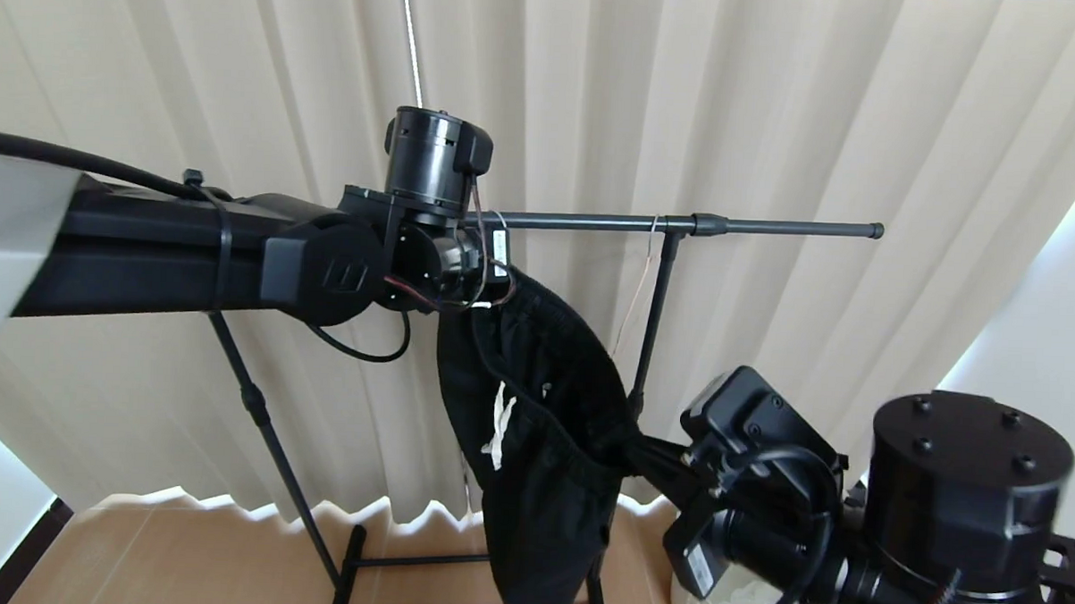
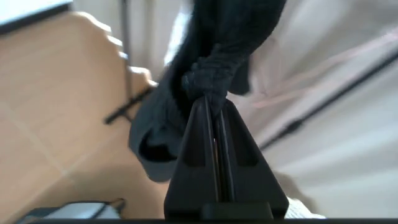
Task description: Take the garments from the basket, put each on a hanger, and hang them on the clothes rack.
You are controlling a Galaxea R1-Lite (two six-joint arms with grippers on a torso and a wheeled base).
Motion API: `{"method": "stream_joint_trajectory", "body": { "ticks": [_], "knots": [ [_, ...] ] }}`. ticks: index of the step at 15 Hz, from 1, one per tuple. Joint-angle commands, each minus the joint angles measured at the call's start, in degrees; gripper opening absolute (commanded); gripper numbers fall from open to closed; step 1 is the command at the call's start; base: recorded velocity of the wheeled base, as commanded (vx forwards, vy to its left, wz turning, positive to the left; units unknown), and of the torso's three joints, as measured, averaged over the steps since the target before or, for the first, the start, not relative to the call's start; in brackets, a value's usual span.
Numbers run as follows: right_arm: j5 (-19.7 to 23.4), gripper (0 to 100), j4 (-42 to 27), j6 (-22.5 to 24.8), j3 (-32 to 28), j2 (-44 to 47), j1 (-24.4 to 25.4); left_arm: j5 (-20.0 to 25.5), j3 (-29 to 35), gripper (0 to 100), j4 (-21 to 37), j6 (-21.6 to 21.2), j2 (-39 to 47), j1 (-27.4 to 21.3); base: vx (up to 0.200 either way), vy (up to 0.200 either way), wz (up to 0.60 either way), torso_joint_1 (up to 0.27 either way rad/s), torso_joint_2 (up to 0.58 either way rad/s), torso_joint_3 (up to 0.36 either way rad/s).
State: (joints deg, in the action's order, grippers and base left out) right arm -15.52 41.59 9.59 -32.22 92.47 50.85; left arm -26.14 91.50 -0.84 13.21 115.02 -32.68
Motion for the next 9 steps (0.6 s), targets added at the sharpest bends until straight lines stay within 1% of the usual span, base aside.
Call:
{"method": "stream_joint_trajectory", "body": {
  "ticks": [1, 2, 3, 4, 5, 6, 7, 8, 9],
  "knots": [
    [-3.9, 0, -4.9, 1.0, -6.1, 2.9, -7.5, -0.1, -10.2, 0, 0.5, -3.5, -10.3, -0.2, 0.000, 0.000, 0.00, 0.000, 0.00, 0.000],
    [-6.8, 0, -6.2, 0.9, -8.1, 4.0, -8.7, -0.1, -13.4, 0, 0.5, -4.0, -12.4, -0.3, 0.000, 0.000, 0.00, 0.000, 0.00, 0.000],
    [-10.1, 0, -6.4, 0.4, -10.8, 6.4, -11.1, -0.1, -19.1, 0, 0.5, -5.5, -15.7, -0.4, 0.000, 0.000, 0.00, 0.000, 0.00, 0.000],
    [-11.0, 0, -6.4, 0.2, -12.4, 8.1, -13.0, 0.0, -23.5, 0, 0.5, -6.7, -18.1, -0.5, 0.000, 0.000, 0.00, 0.000, 0.00, 0.000],
    [-11.0, 0, -6.4, -0.2, -13.4, 8.8, -13.4, 0.0, -25.4, 0, 0.4, -7.2, -19.0, -0.8, 0.000, 0.000, 0.00, 0.000, 0.00, 0.000],
    [-11.3, 0, -6.5, -3.3, -15.9, 10.7, -13.8, 0.0, -29.0, 0, 0.4, -7.2, -20.3, -1.9, 0.000, 0.000, 0.00, 0.000, 0.00, 0.000],
    [-14.2, 0, -6.8, -8.2, -19.8, 13.3, -13.8, 0.1, -33.3, 0, 0.3, -7.3, -21.9, -4.1, 0.000, 0.000, 0.00, 0.000, 0.00, 0.000],
    [-16.9, 0, -7.1, -9.5, -22.0, 15.0, -13.8, 0.1, -35.8, 0, 0.2, -7.2, -22.6, -6.1, 0.000, 0.000, 0.00, 0.000, 0.00, 0.000],
    [-17.8, 0, -7.1, -10.0, -22.9, 15.6, -13.8, 0.1, -37.3, 0, 0.2, -7.0, -23.0, -7.5, 0.000, 0.000, 0.00, 0.000, 0.00, 0.000]
  ]
}}
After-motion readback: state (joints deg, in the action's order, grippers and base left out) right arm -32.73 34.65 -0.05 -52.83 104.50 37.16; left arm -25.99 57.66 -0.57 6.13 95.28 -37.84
